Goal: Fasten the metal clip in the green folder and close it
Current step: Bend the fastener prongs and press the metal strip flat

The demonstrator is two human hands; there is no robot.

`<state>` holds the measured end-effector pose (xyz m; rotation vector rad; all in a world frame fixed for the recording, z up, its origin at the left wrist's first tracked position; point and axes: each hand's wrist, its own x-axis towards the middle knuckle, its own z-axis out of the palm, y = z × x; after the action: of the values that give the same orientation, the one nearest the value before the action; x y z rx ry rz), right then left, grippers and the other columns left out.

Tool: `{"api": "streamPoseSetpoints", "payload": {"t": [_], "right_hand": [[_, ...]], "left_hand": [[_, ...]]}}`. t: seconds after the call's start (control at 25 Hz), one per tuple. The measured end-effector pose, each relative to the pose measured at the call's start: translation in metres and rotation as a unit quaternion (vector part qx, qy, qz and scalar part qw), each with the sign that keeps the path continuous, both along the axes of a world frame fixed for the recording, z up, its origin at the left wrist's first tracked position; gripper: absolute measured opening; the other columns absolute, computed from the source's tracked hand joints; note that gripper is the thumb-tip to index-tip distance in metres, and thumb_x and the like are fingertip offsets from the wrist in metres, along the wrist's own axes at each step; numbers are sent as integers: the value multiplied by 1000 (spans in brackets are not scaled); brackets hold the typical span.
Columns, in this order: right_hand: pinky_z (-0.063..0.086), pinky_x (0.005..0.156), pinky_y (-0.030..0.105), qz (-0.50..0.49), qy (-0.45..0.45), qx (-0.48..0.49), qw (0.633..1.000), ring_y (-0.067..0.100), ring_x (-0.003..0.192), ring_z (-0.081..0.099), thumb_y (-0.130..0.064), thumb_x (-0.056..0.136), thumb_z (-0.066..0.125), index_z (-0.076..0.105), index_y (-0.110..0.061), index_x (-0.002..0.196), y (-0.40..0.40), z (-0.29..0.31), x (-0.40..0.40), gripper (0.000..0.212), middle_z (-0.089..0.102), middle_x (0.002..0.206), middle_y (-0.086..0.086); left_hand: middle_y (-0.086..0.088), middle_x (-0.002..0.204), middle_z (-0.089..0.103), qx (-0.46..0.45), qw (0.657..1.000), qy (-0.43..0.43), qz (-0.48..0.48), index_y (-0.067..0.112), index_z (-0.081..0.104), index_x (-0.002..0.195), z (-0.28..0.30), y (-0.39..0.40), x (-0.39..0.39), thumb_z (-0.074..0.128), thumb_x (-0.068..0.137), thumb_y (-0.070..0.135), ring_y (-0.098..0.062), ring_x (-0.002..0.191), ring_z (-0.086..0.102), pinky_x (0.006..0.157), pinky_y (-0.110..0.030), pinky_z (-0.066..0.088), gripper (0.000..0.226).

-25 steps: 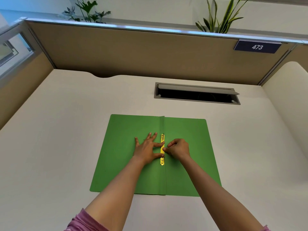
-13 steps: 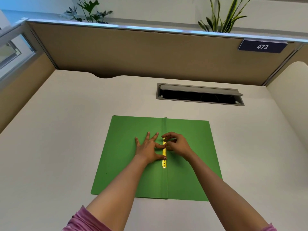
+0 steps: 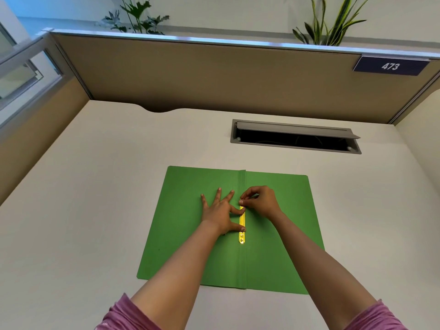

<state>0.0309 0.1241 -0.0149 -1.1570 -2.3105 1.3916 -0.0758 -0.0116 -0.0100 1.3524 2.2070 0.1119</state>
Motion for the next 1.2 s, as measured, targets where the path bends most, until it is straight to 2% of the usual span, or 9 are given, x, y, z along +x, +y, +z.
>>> {"api": "streamPoseSetpoints", "payload": {"t": [0.16, 0.32, 0.44, 0.72, 0.88, 1.0, 1.08, 1.2], "right_hand": [[56, 71, 29, 16, -24, 15, 999, 11, 65, 67, -15, 64, 89, 78, -11, 75, 3, 0, -5, 16, 74, 69, 4], [55, 68, 25, -42, -37, 7, 998, 12, 67, 68, -17, 62, 90, 78, -10, 74, 1, -1, -8, 18, 75, 72, 6], [54, 67, 22, -77, -22, -32, 996, 12, 65, 66, -14, 66, 87, 78, -7, 76, 1, -3, -8, 15, 76, 77, 9], [61, 77, 42, -118, 28, -93, 988, 24, 66, 66, -9, 76, 80, 76, 0, 82, 1, -6, -6, 11, 74, 84, 23], [58, 67, 33, -151, 15, -78, 985, 17, 58, 64, -17, 70, 85, 78, -7, 77, 1, -6, -9, 14, 75, 75, 14], [53, 68, 26, -156, -21, -64, 985, 10, 68, 66, -28, 69, 85, 79, -18, 77, -1, -4, -13, 14, 76, 77, -1], [51, 68, 25, -151, -32, -69, 986, 6, 70, 66, -28, 70, 85, 79, -18, 80, -2, -3, -16, 15, 75, 79, -5], [44, 62, 20, -122, -47, -63, 989, 1, 62, 60, -25, 72, 84, 78, -16, 83, -1, 1, -21, 16, 71, 74, -6]], "left_hand": [[12, 167, 5, -6, 1000, 11, -7, 52, 58, 128, 1, 3, 0, 75, 66, 68, -23, 153, -14, 109, -69, -17, 66], [12, 167, 5, -10, 1000, 20, -8, 52, 58, 128, 2, 2, 1, 74, 66, 69, -22, 153, -14, 109, -69, -17, 66], [12, 167, 4, -10, 1000, 21, -5, 53, 57, 129, 2, 1, 2, 73, 67, 69, -22, 153, -14, 110, -69, -15, 67], [13, 167, 4, -9, 1000, 13, 0, 52, 57, 130, 1, 2, 2, 74, 65, 70, -22, 153, -14, 110, -69, -15, 69], [14, 167, 4, -7, 1000, 8, 2, 52, 58, 129, 0, 2, 2, 75, 65, 69, -23, 153, -13, 110, -68, -16, 68], [15, 166, 3, -2, 1000, 0, 6, 51, 59, 128, -1, 1, 0, 75, 65, 69, -23, 153, -13, 111, -68, -16, 67], [16, 166, 3, 2, 1000, -8, 8, 51, 60, 127, -3, 1, -1, 76, 64, 69, -23, 153, -13, 110, -68, -16, 67], [17, 166, 2, -3, 1000, -12, 8, 51, 60, 127, -2, 2, -1, 76, 64, 69, -23, 153, -14, 110, -69, -16, 67]]}}
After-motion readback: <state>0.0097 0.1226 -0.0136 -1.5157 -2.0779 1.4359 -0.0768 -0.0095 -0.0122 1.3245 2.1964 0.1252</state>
